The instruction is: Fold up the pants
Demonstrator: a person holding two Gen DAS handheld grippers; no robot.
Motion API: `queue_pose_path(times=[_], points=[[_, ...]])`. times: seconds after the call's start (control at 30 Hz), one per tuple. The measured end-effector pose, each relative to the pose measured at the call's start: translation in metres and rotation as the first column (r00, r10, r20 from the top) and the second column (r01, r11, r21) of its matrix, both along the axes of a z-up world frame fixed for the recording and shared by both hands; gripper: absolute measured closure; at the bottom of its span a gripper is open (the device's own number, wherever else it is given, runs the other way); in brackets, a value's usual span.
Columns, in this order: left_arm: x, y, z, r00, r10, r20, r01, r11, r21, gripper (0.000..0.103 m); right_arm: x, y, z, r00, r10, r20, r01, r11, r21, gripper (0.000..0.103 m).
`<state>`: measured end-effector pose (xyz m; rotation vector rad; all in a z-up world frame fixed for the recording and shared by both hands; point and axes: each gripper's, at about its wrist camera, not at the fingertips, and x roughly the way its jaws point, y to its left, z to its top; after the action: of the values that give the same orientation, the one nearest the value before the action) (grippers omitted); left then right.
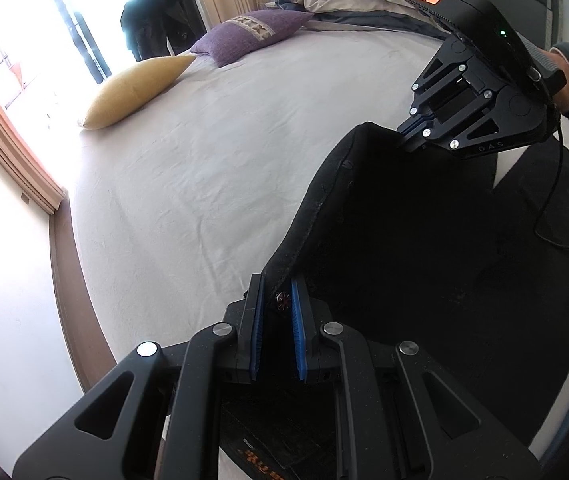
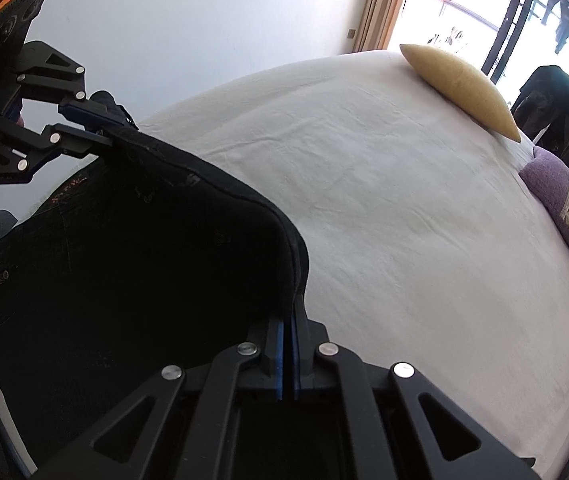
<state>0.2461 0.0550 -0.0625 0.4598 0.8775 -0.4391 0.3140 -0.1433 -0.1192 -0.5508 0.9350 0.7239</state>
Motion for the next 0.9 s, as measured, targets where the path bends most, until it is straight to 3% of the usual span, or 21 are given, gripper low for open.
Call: queue_pose_path(times=[0.3, 0.43, 0.57, 0.73, 0.9], points=[[-0.074, -0.015, 0.004, 1.000, -0.013, -0.014, 0.012, 1.000, -0.021, 0.092, -0.059, -0.014, 0.003, 0.990, -0.107, -0.089, 0.123, 0.971, 0.203, 0.100], [-0.109, -0.023, 0.000, 0.999, -0.034, -0.032, 0.033, 0.999, -0.024, 0.092, -0.085, -0.032, -0.001, 0.971, -0.184, -0.155, 0.223, 0.931, 0.288, 0.100], [-0.143, -0.032, -0.011, 0.998, -0.053, -0.036, 0.053, 0.999, 0.004, 0.092, -0.124, -0.045, -0.006, 0.940, -0.260, -0.220, 0.327, 0.868, 0.373, 0.099], [-0.179, -0.041, -0.027, 0.995, -0.077, -0.063, 0.079, 0.996, 0.035, 0.092, -0.178, -0.043, -0.019, 0.926, -0.273, -0.259, 0.360, 0.845, 0.396, 0.099], [-0.213, -0.050, -0.041, 0.988, -0.135, -0.081, 0.142, 0.986, 0.085, 0.092, -0.213, -0.038, -0.031, 0.920, -0.297, -0.256, 0.378, 0.848, 0.372, 0.099]])
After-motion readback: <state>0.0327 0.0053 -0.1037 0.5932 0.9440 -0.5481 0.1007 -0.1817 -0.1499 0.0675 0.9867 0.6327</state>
